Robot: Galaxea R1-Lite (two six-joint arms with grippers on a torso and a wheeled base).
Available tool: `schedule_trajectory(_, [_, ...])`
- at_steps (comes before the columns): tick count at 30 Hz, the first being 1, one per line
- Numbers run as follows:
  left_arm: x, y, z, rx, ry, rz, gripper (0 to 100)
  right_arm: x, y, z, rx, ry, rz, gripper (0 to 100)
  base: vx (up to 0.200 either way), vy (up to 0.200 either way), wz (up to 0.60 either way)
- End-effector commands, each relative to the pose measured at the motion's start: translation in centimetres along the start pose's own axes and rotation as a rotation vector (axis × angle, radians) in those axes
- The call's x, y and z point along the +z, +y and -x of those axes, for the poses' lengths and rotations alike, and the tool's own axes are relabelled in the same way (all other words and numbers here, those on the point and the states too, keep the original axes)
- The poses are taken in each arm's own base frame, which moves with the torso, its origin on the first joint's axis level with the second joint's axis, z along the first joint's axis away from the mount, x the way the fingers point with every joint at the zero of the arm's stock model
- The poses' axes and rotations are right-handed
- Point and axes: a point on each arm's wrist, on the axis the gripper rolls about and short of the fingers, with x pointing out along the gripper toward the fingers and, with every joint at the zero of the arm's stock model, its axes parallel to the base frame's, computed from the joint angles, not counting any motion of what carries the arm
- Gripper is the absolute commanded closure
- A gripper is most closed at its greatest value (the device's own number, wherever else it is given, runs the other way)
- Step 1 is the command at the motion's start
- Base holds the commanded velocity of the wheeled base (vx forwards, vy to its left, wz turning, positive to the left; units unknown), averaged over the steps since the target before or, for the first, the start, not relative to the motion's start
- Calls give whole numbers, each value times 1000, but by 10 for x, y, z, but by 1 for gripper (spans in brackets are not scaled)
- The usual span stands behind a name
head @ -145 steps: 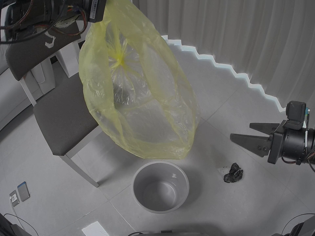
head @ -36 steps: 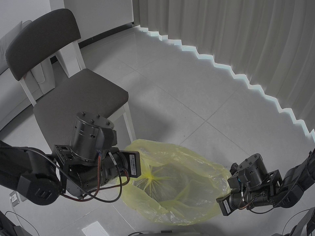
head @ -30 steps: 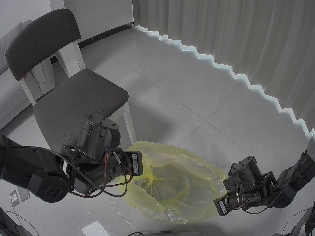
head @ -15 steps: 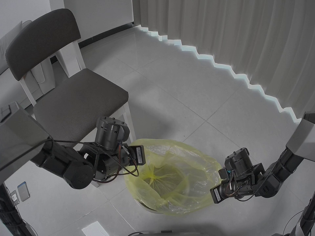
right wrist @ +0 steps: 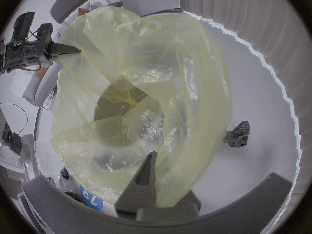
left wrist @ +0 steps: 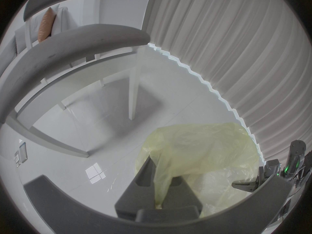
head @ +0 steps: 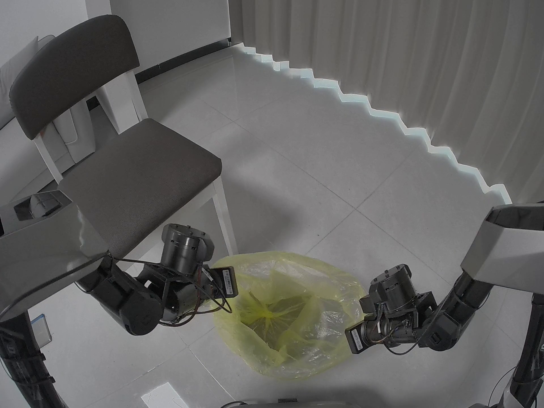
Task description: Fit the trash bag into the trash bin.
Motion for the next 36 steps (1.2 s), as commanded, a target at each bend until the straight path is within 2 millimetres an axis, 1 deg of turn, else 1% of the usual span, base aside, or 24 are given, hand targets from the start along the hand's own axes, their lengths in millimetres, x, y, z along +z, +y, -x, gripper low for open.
schedule_trajectory(1, [-7,20,11,36,20,23,100,-4,10,-22,11,37,29,100,0,0,0])
schedule_trajectory(5, [-14,22,8,31,48,29,100,-8,7,-26,2,56,27,100,0,0,0])
schedule_trajectory(7, [-17,18,-3,24,59,51,100,-11,4,-30,-8,71,22,100,0,0,0])
schedule_trajectory(8, [-17,18,-3,24,57,53,100,-11,3,-30,-9,73,21,100,0,0,0])
schedule_trajectory(9, [-18,14,-17,16,47,61,100,-14,-1,-34,-21,85,11,100,0,0,0])
schedule_trajectory(10, [-19,11,-24,12,45,57,100,-14,-3,-36,-25,86,6,100,0,0,0])
schedule_trajectory(12, [-21,8,-31,9,46,49,100,-14,-6,-38,-33,90,-3,100,0,0,0])
schedule_trajectory(14, [-22,1,-41,2,55,37,100,-13,-13,-38,-45,90,-19,100,0,0,0])
schedule_trajectory(16, [-25,0,-47,4,62,33,100,-14,-16,-37,-52,97,-26,100,0,0,0])
schedule_trajectory(19, [-25,1,-47,7,64,32,100,-15,-18,-37,-55,101,-30,100,0,0,0])
schedule_trajectory(22, [-24,7,-44,21,65,39,100,-12,-15,-38,-50,92,-24,100,0,0,0])
schedule_trajectory(23, [-20,17,-39,43,60,56,100,-7,-11,-40,-42,76,-14,100,0,0,0])
schedule_trajectory(25, [-21,24,-31,58,67,62,100,-2,-3,-42,-30,59,1,100,0,0,0])
schedule_trajectory(26, [-21,24,-31,58,67,62,100,-2,-3,-42,-30,59,1,100,0,0,0])
schedule_trajectory(27, [-23,31,-25,74,76,70,100,1,0,-44,-25,58,7,100,0,0,0])
schedule_trajectory(28, [-24,34,-24,80,77,74,100,2,0,-45,-25,61,7,100,0,0,0])
schedule_trajectory(32, [-23,36,-26,79,76,80,100,4,-2,-50,-34,76,2,100,0,0,0])
schedule_trajectory(34, [-23,33,-32,74,76,76,100,5,-5,-54,-40,76,-6,100,0,0,0])
schedule_trajectory(36, [-24,28,-43,68,72,70,100,5,-13,-56,-55,79,-20,100,0,0,0])
